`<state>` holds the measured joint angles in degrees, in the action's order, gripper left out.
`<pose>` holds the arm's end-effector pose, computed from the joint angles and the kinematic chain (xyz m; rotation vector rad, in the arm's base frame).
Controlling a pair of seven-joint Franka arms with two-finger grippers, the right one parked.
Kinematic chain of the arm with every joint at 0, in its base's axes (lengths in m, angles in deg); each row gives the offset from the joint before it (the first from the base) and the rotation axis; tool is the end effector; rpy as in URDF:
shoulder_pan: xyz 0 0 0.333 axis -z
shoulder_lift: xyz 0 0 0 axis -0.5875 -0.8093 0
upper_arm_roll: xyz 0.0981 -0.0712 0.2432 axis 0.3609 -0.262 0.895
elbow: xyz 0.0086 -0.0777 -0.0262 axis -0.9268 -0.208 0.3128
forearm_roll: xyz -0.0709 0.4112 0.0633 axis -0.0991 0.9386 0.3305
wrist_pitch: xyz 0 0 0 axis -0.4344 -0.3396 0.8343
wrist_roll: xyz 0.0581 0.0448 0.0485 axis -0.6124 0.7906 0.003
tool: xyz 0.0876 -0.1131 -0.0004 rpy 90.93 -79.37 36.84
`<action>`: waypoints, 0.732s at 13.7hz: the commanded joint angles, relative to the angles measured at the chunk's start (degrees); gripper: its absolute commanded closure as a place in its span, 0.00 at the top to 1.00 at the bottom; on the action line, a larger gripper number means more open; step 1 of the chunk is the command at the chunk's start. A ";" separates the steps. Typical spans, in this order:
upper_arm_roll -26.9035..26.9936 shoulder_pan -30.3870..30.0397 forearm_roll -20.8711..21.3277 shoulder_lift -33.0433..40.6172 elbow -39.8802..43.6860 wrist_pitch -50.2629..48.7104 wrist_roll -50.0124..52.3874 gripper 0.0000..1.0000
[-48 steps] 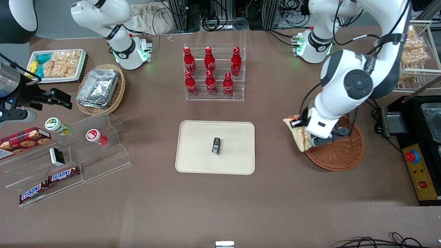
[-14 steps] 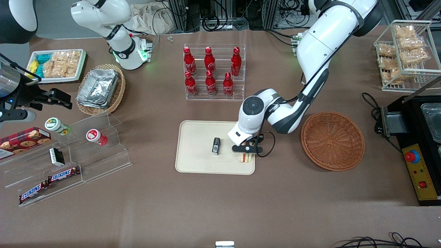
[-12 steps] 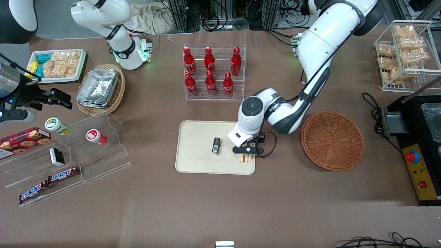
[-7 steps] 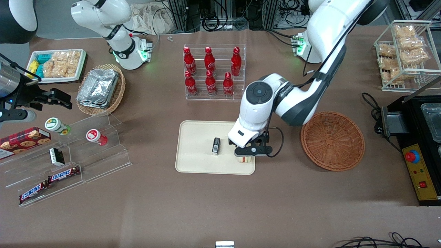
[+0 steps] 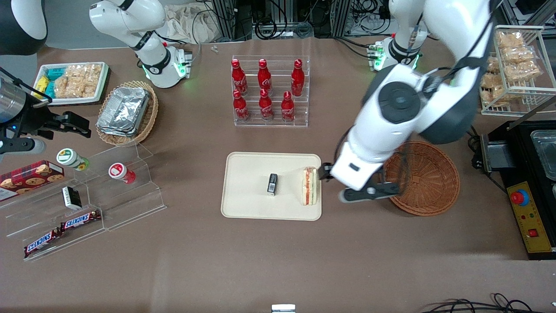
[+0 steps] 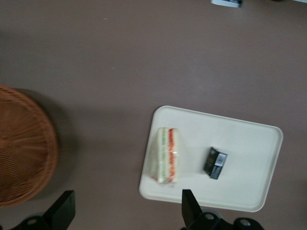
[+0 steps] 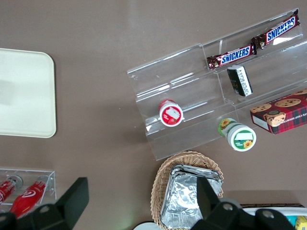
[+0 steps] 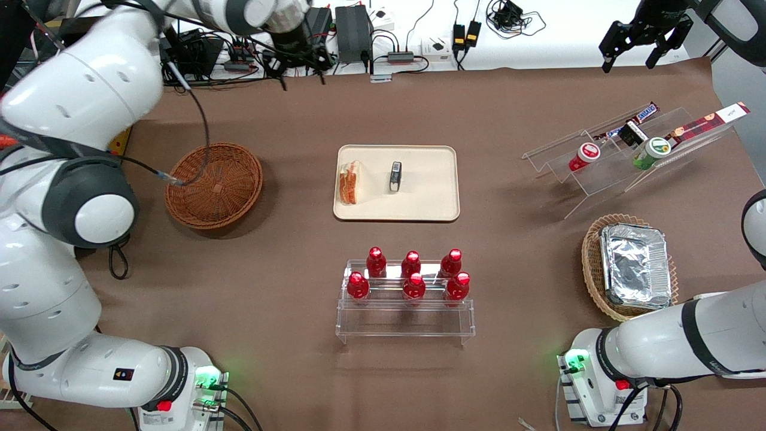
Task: Place sandwich from basket to tray
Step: 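Open the left gripper and withdraw it back over the basket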
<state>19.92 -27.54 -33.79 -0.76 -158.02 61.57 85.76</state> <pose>0.6311 -0.3213 0.4572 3.0601 0.2331 0.0607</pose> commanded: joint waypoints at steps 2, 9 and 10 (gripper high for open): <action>0.01 -5.00 -3.78 7.11 -1.66 -7.63 -3.89 1.00; 9.30 -6.51 -7.31 16.96 -7.99 -12.30 -18.54 1.00; 11.07 -5.90 -7.74 18.18 -7.99 -13.35 -21.10 1.00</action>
<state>27.23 -33.98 -39.68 13.57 -163.28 49.44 70.16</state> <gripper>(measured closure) 0.000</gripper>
